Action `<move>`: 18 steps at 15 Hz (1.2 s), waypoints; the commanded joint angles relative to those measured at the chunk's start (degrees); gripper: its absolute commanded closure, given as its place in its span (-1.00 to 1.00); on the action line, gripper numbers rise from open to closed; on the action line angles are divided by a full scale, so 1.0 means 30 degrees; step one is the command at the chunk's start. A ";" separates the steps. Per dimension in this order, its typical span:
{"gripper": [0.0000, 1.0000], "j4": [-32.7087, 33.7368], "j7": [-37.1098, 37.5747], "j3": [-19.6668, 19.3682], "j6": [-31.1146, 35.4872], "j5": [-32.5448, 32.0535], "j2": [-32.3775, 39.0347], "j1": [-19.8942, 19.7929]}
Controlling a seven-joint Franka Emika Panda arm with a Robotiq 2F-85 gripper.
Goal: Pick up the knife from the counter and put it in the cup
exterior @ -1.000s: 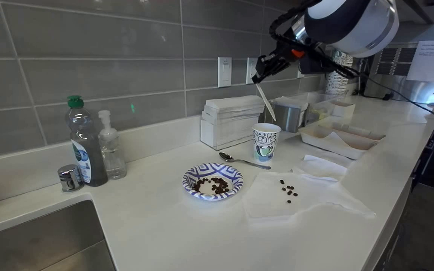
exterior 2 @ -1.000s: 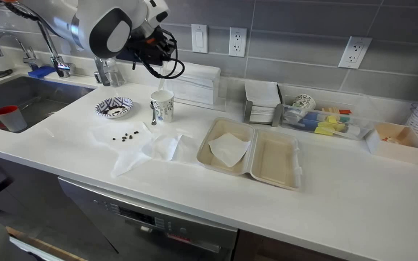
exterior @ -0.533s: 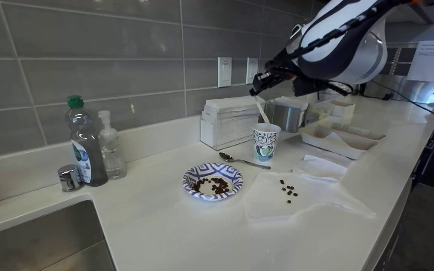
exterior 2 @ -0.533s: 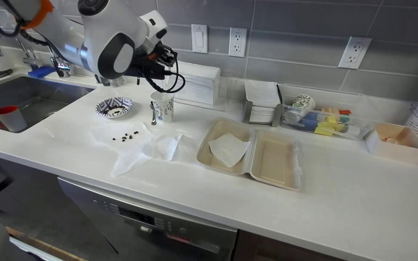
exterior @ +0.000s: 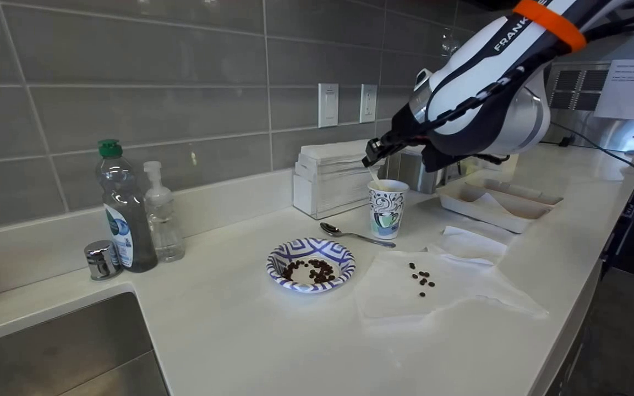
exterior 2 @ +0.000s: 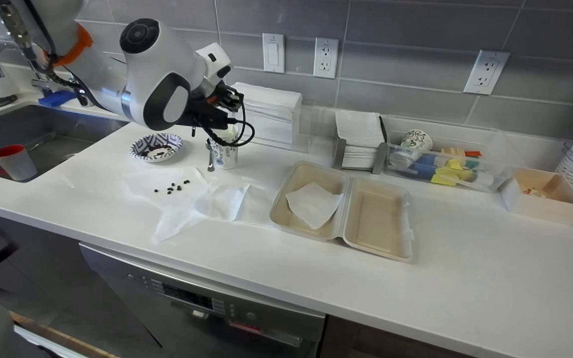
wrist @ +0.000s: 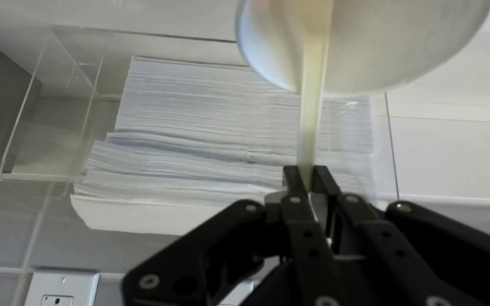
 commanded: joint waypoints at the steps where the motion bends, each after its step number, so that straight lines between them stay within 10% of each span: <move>1: 0.94 -0.0167 -0.0253 -0.0057 0.0231 0.0142 0.0523 0.0213; 3: 0.94 -0.0224 -0.0291 -0.0082 -0.0039 0.0149 0.0549 0.0249; 4: 0.28 -0.0261 -0.0329 -0.0119 -0.0043 0.0185 0.0553 0.0290; 13: -0.93 -0.1428 -0.1200 -0.0565 -0.0791 0.0882 -0.1493 0.0733; 18: -1.00 -0.3376 -0.5057 -0.1555 -0.3158 0.2921 -0.3627 -0.0321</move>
